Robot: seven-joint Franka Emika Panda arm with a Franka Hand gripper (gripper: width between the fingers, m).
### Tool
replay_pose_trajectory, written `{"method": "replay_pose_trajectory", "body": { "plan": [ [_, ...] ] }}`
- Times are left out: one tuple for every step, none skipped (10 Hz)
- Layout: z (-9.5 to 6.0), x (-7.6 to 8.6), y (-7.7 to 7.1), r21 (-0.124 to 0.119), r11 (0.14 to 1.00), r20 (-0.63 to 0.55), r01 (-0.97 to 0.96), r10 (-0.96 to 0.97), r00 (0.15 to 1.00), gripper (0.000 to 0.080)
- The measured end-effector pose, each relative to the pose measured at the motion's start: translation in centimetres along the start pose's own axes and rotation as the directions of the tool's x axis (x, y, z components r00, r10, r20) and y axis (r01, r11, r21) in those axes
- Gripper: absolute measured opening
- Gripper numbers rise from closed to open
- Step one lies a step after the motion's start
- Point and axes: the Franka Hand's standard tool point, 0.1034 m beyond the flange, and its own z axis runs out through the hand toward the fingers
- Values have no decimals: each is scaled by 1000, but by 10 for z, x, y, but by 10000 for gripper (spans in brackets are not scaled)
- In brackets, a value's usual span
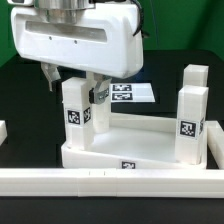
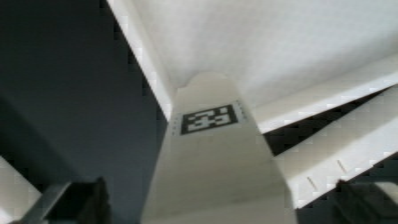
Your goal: Assemble desk
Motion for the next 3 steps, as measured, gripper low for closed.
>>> {"method": "replay_pose_trajectory", "body": {
  "plan": [
    [0, 0, 0, 0, 1000, 0, 0, 0, 1000, 644],
    [0, 0, 0, 0, 1000, 0, 0, 0, 1000, 649],
    [0, 0, 0, 0, 1000, 0, 0, 0, 1000, 649]
  ]
}}
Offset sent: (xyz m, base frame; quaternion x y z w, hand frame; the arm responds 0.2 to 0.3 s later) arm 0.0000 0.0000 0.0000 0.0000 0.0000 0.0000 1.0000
